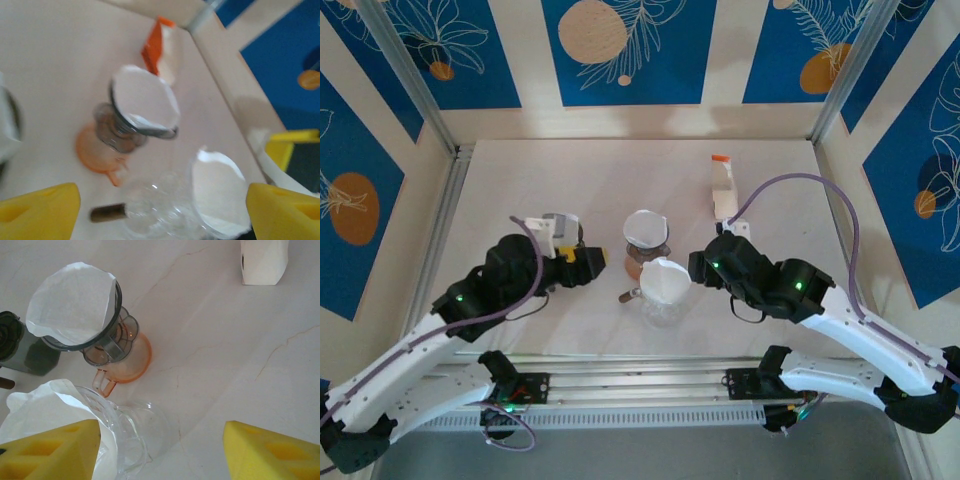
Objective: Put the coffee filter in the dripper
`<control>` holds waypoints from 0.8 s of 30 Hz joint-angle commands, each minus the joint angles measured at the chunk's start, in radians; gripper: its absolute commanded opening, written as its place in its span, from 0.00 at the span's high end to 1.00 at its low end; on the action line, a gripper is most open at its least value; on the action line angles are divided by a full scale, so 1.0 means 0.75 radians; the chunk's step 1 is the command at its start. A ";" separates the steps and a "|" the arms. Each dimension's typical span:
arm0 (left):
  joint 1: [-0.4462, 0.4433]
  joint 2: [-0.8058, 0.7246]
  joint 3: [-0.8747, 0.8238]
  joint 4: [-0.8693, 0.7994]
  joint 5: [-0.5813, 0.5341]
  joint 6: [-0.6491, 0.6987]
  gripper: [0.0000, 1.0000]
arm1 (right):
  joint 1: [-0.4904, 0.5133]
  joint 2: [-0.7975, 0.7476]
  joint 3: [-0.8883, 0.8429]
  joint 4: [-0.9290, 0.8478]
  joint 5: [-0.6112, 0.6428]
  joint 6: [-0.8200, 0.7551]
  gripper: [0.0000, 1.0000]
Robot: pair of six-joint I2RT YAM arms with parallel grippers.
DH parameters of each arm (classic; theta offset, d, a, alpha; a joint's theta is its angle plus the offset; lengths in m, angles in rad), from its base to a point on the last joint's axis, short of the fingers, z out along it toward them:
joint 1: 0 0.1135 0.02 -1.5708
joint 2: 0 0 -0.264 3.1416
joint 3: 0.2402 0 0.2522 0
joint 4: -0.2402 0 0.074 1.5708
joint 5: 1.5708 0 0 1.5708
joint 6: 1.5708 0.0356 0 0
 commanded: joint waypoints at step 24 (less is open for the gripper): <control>1.160 0.252 -0.501 0.362 0.415 -0.310 1.00 | -0.011 -0.209 -0.156 0.077 0.008 -0.013 0.33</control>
